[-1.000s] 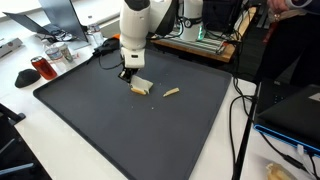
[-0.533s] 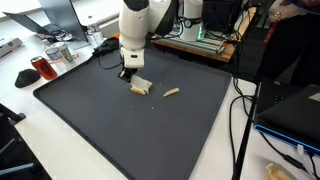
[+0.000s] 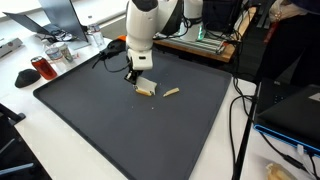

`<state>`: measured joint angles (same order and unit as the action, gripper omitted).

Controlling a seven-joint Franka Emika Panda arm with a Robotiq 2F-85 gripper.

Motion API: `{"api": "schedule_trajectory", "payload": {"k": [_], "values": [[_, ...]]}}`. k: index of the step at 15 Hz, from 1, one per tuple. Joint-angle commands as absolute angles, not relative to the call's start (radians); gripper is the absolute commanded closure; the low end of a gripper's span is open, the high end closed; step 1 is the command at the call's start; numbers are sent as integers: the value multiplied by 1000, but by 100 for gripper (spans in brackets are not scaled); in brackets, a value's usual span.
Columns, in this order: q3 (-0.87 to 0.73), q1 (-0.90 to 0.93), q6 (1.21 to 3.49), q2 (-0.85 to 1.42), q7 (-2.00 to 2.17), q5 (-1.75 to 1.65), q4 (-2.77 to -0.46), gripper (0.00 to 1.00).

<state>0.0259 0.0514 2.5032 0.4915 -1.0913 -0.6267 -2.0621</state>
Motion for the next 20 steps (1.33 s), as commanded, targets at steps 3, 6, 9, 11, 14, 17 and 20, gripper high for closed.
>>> {"api": "schedule_trajectory", "payload": {"k": [3,6,9,11,14,17,20], "values": [[69,72,2507,488,-1087,-623,-2098,99],[59,85,2506,502,-1069,-646,-2093,99],[33,99,2504,514,-1042,-693,-2086,99],[23,100,2501,520,-1019,-721,-2078,99],[8,99,2499,527,-976,-757,-2071,99],[4,90,2495,533,-950,-777,-2069,99],[11,65,2496,542,-962,-754,-2068,99]]}}
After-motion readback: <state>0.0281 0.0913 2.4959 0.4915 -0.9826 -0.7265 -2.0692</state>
